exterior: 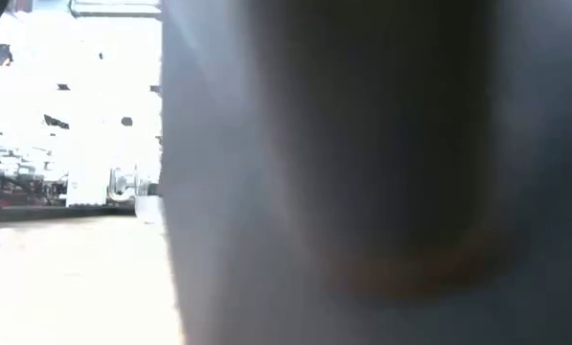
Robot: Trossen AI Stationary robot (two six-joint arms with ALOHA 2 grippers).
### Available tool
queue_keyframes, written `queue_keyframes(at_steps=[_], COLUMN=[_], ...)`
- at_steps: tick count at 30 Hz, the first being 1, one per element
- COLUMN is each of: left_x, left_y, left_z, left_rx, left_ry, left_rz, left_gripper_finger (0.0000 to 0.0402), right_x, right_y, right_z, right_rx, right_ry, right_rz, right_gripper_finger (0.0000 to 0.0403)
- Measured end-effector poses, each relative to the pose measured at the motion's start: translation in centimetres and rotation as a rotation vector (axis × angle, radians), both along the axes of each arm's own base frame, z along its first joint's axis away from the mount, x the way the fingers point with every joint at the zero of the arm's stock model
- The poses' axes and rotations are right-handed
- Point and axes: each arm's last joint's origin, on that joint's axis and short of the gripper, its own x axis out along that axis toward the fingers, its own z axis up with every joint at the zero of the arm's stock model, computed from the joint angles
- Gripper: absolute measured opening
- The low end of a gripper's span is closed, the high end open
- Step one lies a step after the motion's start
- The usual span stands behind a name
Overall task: Stack small to large cups/mugs on shelf
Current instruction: Put the blue mug on the shelf
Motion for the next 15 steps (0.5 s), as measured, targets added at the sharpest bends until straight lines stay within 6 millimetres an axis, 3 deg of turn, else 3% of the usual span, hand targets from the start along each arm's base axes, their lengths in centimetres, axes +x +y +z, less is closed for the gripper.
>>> queue_keyframes(at_steps=[15], left_x=[0.85], left_y=[0.53], left_z=[-0.74], left_rx=[-0.034], left_ry=[-0.001], left_rz=[-0.005], left_gripper_finger=[0.0009], right_x=[0.01], right_y=[0.01], right_z=[0.02], right_rx=[0.001], right_ry=[-0.002], right_rz=[0.005], right_gripper_finger=[0.0033])
